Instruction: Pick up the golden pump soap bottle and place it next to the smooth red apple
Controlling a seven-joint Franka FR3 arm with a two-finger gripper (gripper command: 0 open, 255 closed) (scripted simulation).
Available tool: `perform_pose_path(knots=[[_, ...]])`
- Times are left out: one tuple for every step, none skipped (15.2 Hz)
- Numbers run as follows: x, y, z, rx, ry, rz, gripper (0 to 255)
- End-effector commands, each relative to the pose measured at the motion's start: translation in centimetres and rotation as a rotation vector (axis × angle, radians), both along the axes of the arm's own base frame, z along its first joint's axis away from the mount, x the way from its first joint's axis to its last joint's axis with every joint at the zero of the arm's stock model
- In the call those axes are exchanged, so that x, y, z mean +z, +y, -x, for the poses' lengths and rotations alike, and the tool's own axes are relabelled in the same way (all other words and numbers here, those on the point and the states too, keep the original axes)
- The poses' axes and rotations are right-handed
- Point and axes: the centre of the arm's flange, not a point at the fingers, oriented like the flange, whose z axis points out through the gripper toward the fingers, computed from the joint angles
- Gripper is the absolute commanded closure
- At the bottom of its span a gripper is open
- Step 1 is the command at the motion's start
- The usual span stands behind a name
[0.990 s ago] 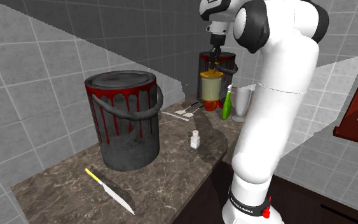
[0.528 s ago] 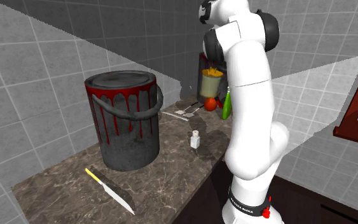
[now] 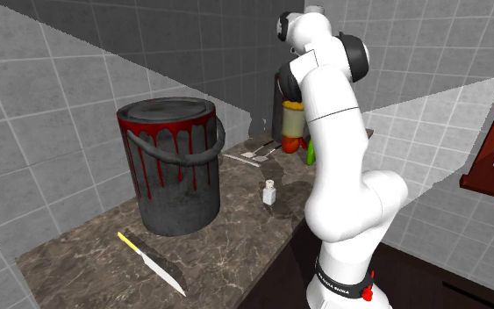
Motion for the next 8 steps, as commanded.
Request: perform_pose_path(knots=[[-1.0, 0.1, 0.0, 0.000, -0.001, 0.001, 255], [-1.5, 0.1, 0.0, 0.000, -0.001, 0.001, 255], [-2.1, 0.1, 0.0, 0.000, -0.001, 0.001, 255], [-2.6, 0.1, 0.0, 0.000, -0.001, 0.001, 255], [-3.1, 0.1, 0.0, 0.000, -0.001, 0.001, 255], [-3.6, 0.1, 0.0, 0.000, -0.001, 0.001, 255], [-4.2, 0.1, 0.0, 0.000, -0.001, 0.001, 255], [-4.7, 0.1, 0.0, 0.000, -0.001, 0.001, 255]])
